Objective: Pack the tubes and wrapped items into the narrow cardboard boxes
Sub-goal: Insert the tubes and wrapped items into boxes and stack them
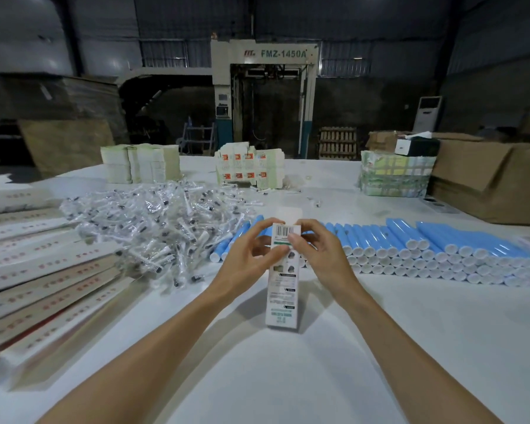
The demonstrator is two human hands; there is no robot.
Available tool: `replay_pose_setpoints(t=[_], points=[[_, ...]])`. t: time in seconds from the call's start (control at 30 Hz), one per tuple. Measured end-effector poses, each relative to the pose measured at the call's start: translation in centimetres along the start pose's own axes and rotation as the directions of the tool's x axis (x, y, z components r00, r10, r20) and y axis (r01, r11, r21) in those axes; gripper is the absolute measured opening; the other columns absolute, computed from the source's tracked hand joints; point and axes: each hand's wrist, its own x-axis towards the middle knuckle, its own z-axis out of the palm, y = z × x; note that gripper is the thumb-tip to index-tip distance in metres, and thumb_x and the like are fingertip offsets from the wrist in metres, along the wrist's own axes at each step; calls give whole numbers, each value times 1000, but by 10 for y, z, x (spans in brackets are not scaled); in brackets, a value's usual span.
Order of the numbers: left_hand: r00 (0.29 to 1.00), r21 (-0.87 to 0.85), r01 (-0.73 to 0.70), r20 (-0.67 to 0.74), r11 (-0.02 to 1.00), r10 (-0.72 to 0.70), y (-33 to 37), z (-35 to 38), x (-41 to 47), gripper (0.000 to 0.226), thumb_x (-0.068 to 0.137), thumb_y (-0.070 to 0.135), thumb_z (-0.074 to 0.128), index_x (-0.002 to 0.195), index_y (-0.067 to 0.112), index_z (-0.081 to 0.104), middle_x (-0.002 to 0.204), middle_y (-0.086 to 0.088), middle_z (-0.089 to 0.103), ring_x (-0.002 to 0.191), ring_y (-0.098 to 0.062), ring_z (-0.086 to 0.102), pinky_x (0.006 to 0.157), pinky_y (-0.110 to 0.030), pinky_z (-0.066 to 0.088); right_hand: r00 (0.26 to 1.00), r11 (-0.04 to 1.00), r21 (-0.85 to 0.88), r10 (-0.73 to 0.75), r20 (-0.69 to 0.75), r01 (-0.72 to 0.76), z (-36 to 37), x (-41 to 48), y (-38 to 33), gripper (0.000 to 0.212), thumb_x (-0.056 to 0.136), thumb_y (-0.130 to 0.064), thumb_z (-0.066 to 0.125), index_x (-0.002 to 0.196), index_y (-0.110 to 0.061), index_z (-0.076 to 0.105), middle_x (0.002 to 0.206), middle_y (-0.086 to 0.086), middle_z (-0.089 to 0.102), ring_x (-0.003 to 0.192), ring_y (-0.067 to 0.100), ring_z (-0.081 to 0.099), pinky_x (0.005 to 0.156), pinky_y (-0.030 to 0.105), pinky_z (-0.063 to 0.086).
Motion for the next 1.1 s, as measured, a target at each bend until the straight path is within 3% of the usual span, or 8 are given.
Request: replay_pose_setpoints(t=[0.23,0.37,0.47,0.63,0.8,0.9,1.0,1.1], points=[[1000,-16,13,-4,1000,-13,5,3,-6,40,103,24,75,138,35,60,114,-1,80,101,-22,79,81,-35,65,999,998,-62,-22,26,23,-3,-2,-7,10,99,-21,72,104,-14,65,101,3,74,89,17,71,71,25,55],[1000,-48,18,3,999,-18,8,3,-11,44,102,26,75,140,40,57,116,1,80,103,-19,78,79,-26,62,1000,999,34,-22,-5,22,-4,-5,-18,24,103,-32,67,123,-24,57,99,4,75,89,24,74,75,32,60],[999,-64,21,40,998,-18,11,3,-13,47,103,26,74,141,43,53,119,2,80,107,-22,77,87,-33,65,998,995,93,51,-46,-47,-8,-3,-24,25,106,-35,60,129,-25,57,99,10,79,92,27,73,83,37,60],[996,-85,29,82,996,-22,12,5,-16,46,101,29,77,137,43,52,119,1,81,108,-23,78,83,-31,64,1000,1000,-29,8,-2,-8,-18,-2,-29,17,106,-17,59,121,-17,67,88,8,80,78,16,73,71,27,59],[995,-104,38,99,994,-28,11,3,-18,50,100,30,77,141,37,49,117,-4,81,109,-26,78,82,-36,65,994,977,-187,-96,59,105,-24,-1,-30,12,106,-6,57,110,-13,67,83,9,76,73,28,69,68,42,58],[995,-120,37,98,992,-25,11,5,-19,48,101,24,77,139,33,49,117,-5,81,109,-26,78,81,-36,65,987,958,-243,-137,79,153,-23,-2,-28,14,106,-5,56,107,-13,68,85,4,76,77,25,71,70,37,58],[995,-125,36,93,992,-25,13,4,-19,46,102,26,76,138,35,49,116,-2,82,104,-24,79,80,-31,64,994,984,-141,-106,36,110,-19,-2,-30,14,107,-16,58,108,-11,71,99,3,76,95,24,74,81,35,61],[996,-88,17,92,996,-9,15,5,-18,44,102,28,76,135,40,50,117,2,81,103,-24,79,82,-30,64,998,997,79,28,-48,-24,-12,-1,-39,28,106,-32,60,102,-9,74,98,8,79,91,24,77,78,28,59]])
